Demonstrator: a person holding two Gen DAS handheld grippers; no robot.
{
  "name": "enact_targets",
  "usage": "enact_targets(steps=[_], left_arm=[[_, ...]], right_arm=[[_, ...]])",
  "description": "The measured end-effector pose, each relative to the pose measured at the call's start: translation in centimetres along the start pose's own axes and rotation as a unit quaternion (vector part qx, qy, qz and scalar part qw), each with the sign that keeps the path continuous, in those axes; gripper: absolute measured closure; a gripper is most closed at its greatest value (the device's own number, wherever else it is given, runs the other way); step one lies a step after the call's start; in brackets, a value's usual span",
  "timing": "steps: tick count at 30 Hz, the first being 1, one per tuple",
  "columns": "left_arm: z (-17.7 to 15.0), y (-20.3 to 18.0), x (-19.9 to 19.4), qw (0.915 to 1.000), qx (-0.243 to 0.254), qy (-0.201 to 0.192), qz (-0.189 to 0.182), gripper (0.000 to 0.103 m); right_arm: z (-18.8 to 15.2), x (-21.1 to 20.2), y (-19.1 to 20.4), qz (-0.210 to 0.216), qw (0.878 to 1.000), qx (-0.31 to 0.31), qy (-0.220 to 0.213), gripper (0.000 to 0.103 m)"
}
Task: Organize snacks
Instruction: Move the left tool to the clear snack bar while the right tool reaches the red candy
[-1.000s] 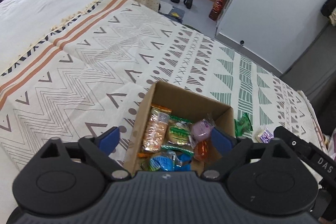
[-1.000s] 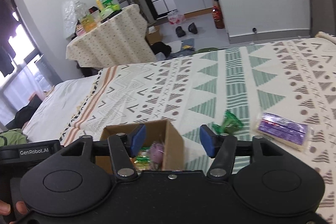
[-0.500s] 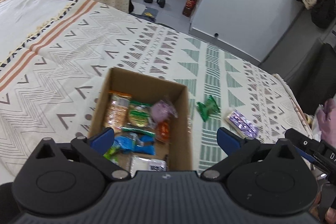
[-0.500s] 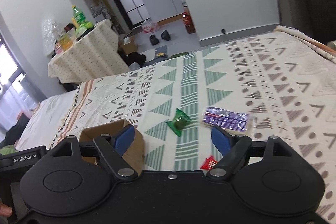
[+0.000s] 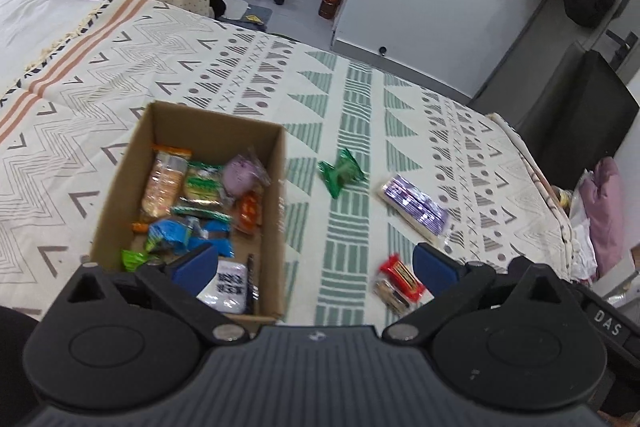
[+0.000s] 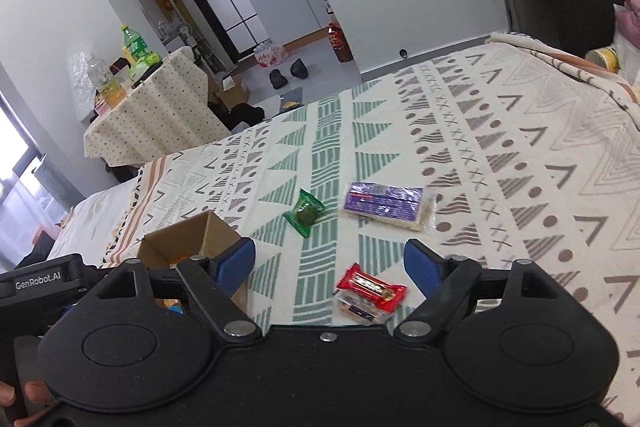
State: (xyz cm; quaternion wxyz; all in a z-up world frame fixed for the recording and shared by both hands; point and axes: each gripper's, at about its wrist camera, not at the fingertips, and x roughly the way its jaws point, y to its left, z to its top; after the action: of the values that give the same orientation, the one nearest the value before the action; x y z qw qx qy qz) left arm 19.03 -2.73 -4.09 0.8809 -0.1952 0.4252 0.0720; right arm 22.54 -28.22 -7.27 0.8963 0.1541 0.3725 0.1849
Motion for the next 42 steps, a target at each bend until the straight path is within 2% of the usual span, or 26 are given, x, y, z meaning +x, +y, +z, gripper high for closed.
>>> enact_targets(steps=[11, 16, 25, 32, 42], left_arm=[[-2.6, -4.2, 1.6, 0.9998, 0.017, 0.006, -0.007, 0.002], [-4.0, -5.8, 2.8, 0.9997, 0.019, 0.016, -0.005, 0.003], [-5.8, -7.7, 5.3, 0.9994, 0.009, 0.033, 0.004, 0.018], [-6.7, -8.4, 7.4, 0.9986, -0.008, 0.050, 0.010, 0.037], [-7.0, -8.9, 11.1, 0.9966, -0.042, 0.071, 0.001, 0.051]], right_arm=[[-1.0, -1.0, -3.8, -0.003, 0.999, 0.034, -0.007, 0.023], [-1.3, -0.8, -5.0, 0.008, 0.999, 0.044, -0.001, 0.028], [-2.1, -0.3, -7.4, 0.017, 0.998, 0.066, 0.015, 0.032], [-2.4, 0.6, -9.3, 0.017, 0.994, 0.098, 0.035, 0.041], [-2.7, 2.3, -9.9, 0.017, 0.991, 0.115, 0.061, 0.050]])
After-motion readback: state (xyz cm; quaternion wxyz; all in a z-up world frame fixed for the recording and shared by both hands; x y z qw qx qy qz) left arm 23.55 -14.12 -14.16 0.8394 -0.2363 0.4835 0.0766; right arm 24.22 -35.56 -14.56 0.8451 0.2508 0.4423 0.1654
